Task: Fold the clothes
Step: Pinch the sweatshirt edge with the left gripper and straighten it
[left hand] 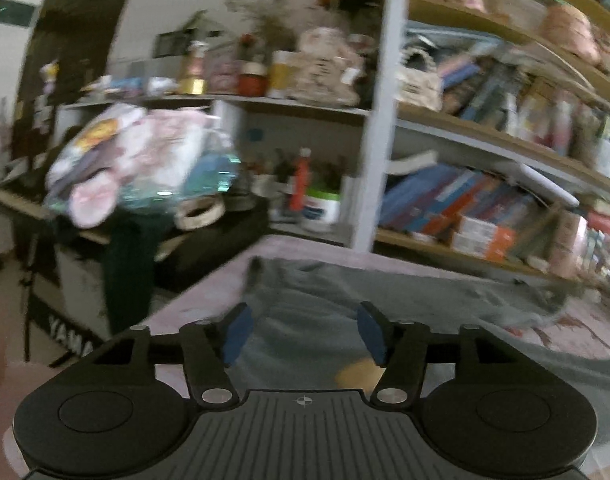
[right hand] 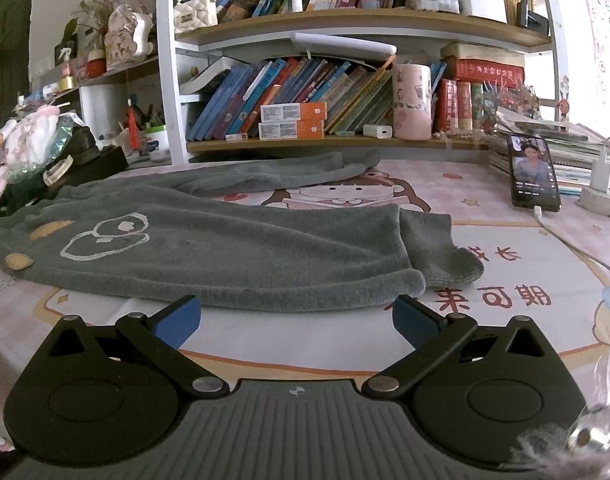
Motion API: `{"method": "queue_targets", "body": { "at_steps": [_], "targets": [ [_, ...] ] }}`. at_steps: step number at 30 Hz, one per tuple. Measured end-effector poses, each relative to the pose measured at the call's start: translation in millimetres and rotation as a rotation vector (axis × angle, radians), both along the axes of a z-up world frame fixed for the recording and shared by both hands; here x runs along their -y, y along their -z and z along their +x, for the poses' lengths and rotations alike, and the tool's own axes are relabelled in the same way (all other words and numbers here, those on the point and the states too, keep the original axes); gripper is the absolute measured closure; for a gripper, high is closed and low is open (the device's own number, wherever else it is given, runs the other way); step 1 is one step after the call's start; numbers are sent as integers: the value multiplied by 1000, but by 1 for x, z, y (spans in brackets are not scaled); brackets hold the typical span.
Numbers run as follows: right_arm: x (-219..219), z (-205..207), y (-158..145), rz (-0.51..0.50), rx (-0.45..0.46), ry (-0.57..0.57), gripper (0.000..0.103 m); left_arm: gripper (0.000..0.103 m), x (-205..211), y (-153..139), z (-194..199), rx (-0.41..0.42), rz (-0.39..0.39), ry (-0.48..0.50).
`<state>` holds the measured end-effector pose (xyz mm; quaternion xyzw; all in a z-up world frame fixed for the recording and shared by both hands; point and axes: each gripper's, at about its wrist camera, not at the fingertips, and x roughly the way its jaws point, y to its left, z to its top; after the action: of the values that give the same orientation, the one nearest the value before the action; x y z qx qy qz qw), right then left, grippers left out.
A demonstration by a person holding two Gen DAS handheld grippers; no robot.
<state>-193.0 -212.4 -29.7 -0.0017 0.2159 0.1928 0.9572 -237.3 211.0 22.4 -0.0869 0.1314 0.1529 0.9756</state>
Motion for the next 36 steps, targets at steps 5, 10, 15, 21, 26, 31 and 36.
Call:
{"method": "queue_targets", "body": {
  "at_steps": [5, 10, 15, 21, 26, 31, 36],
  "targets": [
    [1, 2, 2, 1, -9, -1, 0, 23, 35, 6, 14, -41, 89, 116],
    [2, 2, 3, 2, -14, 0, 0, 14, 64, 14, 19, -77, 178, 228],
    [1, 3, 4, 3, -18, 1, 0, 10, 79, 21, 20, -96, 219, 283],
    [2, 4, 5, 0, -20, -2, 0, 9, 84, 26, 22, -113, 218, 302],
    [4, 11, 0, -14, -2, -25, 0, 9, 81, 24, 25, -133, 225, 304],
    [5, 23, -15, -45, 66, -114, 0, 9, 76, 12, 32, -128, 274, 304],
    [8, 53, -41, -74, 64, -197, 0, 9, 65, 1, 45, -121, 280, 303]
  ]
}}
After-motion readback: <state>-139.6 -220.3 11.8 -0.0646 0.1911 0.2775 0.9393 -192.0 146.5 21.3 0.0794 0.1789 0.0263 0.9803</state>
